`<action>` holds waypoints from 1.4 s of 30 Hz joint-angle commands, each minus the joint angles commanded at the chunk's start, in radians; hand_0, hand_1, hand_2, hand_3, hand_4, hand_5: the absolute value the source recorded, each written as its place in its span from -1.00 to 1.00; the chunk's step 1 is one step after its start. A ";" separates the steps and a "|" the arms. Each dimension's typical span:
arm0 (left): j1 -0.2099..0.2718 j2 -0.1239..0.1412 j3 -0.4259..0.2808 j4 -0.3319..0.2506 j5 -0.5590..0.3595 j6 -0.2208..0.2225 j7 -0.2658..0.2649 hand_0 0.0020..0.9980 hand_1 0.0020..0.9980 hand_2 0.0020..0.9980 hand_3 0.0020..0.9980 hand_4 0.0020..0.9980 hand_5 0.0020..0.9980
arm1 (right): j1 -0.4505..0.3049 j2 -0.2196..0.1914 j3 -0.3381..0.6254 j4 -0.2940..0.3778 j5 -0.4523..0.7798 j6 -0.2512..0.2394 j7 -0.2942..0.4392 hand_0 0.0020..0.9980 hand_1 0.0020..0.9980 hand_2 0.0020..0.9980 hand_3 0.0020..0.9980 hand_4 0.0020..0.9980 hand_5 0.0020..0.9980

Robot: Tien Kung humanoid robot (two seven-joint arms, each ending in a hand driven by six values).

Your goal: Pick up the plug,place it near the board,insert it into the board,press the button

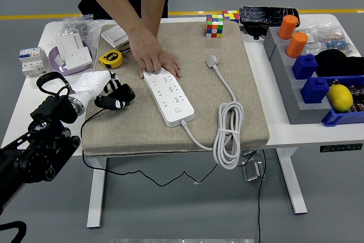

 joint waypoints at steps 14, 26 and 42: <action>0.028 -0.004 -0.132 -0.067 -0.139 0.023 -0.042 0.83 1.00 0.93 0.98 1.00 1.00 | 0.000 0.004 0.011 0.000 -0.002 -0.001 0.000 0.70 0.53 0.47 0.53 1.00 1.00; 0.195 -0.039 -0.487 -0.395 -0.563 0.008 0.027 0.76 0.93 0.92 0.91 1.00 1.00 | -0.003 0.004 0.019 0.001 -0.008 -0.001 0.000 0.70 0.53 0.47 0.53 1.00 1.00; 0.398 -0.083 -0.714 -0.608 -1.220 -0.116 0.086 0.62 0.69 0.66 0.72 1.00 1.00 | -0.005 -0.003 -0.004 0.022 -0.009 -0.064 0.053 0.75 0.65 0.57 0.61 1.00 1.00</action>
